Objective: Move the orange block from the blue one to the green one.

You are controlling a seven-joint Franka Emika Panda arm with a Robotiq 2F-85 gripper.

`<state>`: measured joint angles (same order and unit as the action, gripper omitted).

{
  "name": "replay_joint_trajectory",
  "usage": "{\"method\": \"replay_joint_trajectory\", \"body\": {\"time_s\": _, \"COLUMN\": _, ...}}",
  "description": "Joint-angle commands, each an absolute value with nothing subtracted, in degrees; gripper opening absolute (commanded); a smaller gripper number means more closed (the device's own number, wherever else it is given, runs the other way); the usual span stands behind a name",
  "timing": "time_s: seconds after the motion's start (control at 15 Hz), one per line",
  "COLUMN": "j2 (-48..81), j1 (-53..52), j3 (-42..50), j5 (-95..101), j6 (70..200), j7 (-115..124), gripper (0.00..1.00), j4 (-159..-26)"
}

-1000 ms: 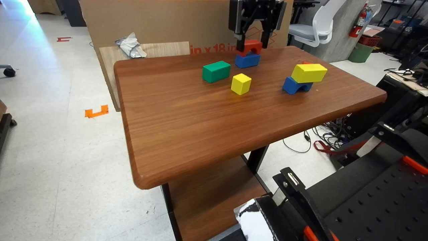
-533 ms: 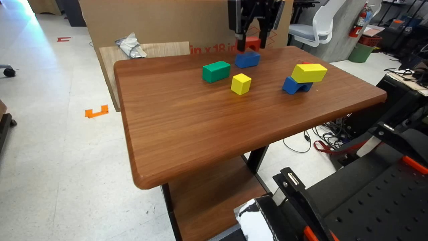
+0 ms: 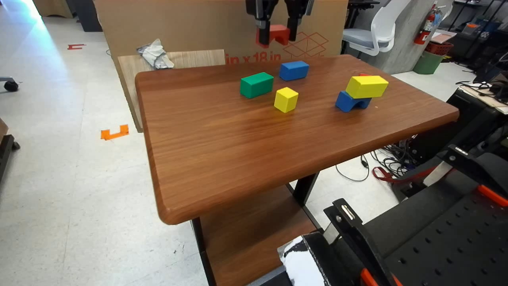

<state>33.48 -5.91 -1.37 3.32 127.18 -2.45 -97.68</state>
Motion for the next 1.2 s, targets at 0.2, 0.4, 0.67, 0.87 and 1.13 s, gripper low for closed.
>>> {"method": "replay_joint_trajectory", "body": {"time_s": 0.2, "j2": 27.9, "j1": -7.9, "j3": -2.4, "j5": 5.0, "j6": 128.0, "j7": -1.1, "gripper": 0.42, "j4": -105.9}}
{"method": "replay_joint_trajectory", "body": {"time_s": 0.4, "j2": 27.8, "j1": -8.6, "j3": -2.3, "j5": 5.4, "j6": 128.0, "j7": -0.4, "gripper": 0.42, "j4": -107.8}}
{"method": "replay_joint_trajectory", "body": {"time_s": 0.67, "j2": 28.8, "j1": -8.7, "j3": -2.5, "j5": 5.6, "j6": 128.2, "j7": -0.8, "gripper": 0.42, "j4": -108.4}}
{"method": "replay_joint_trajectory", "body": {"time_s": 0.87, "j2": 29.1, "j1": -8.8, "j3": -2.6, "j5": 7.1, "j6": 128.8, "j7": -1.8, "gripper": 0.42, "j4": -108.3}}
{"method": "replay_joint_trajectory", "body": {"time_s": 1.13, "j2": 29.5, "j1": -8.6, "j3": -3.0, "j5": 8.0, "j6": 129.9, "j7": -2.6, "gripper": 0.42, "j4": -107.9}}
